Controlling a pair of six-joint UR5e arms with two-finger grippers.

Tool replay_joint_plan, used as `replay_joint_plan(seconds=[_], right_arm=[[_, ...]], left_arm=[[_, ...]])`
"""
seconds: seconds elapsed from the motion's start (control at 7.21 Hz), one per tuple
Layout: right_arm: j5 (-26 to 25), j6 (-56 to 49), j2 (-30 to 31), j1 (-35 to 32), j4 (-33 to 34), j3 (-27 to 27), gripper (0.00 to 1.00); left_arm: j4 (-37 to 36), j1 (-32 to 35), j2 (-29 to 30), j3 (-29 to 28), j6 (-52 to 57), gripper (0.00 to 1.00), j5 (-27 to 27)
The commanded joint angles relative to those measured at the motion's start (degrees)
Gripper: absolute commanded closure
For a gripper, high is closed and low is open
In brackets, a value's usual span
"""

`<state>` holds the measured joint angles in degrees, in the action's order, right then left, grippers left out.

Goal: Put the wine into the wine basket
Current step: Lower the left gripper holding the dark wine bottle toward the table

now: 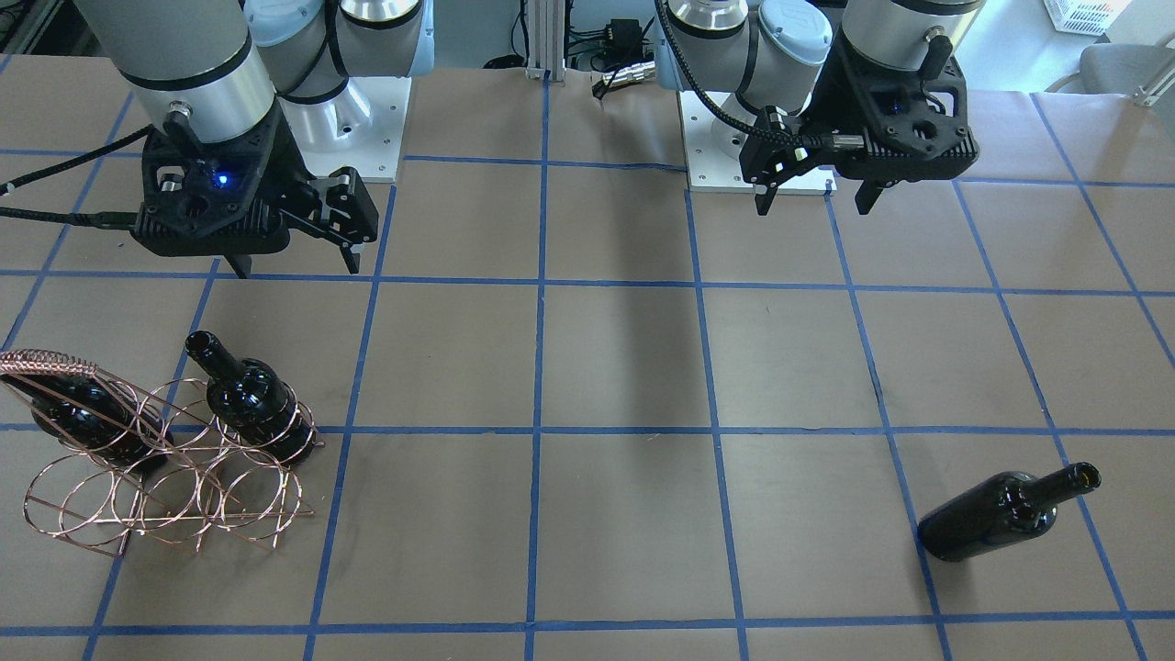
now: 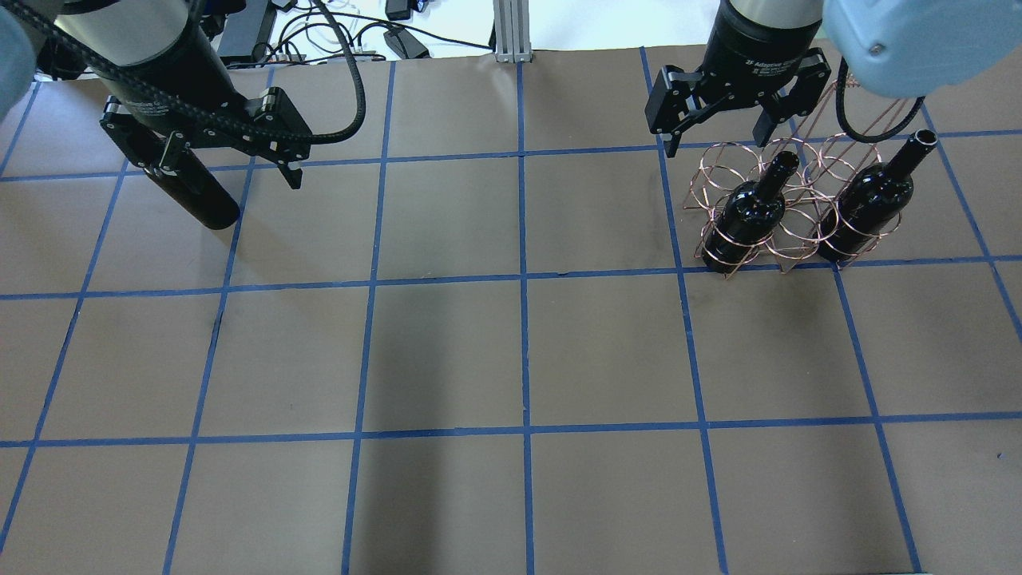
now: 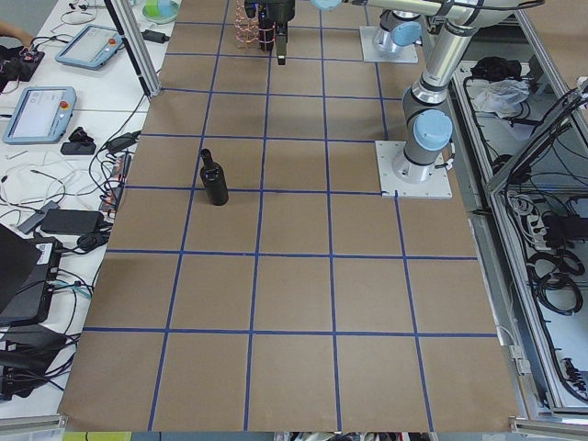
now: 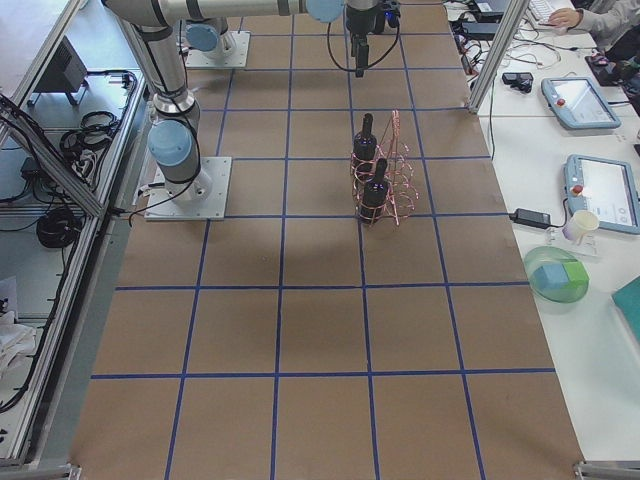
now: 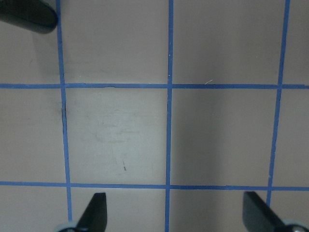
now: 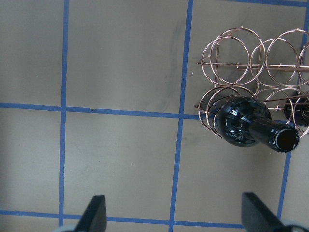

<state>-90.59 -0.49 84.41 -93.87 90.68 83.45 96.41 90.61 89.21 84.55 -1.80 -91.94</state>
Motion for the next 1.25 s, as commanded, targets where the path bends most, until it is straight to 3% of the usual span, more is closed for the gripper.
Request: replay_joint_plan(seconds=[0.0, 0.83, 1.11], right_arm=[[-0.1, 0.0, 0.2, 0.0, -0.1, 0.0, 0.00], [-2.5, -0.7, 0.1, 0.0, -0.1, 1.4, 0.00], [-2.6, -0.7, 0.1, 0.1, -0.1, 1.5, 0.00]], left_arm=[[0.0, 0.0, 0.0, 0.1, 0.0, 0.00, 0.0], [-1.5, -0.2, 0.3, 0.1, 0.7, 0.00, 0.0], [-5.4, -0.5, 0.8, 0.1, 0.7, 0.00, -0.1]])
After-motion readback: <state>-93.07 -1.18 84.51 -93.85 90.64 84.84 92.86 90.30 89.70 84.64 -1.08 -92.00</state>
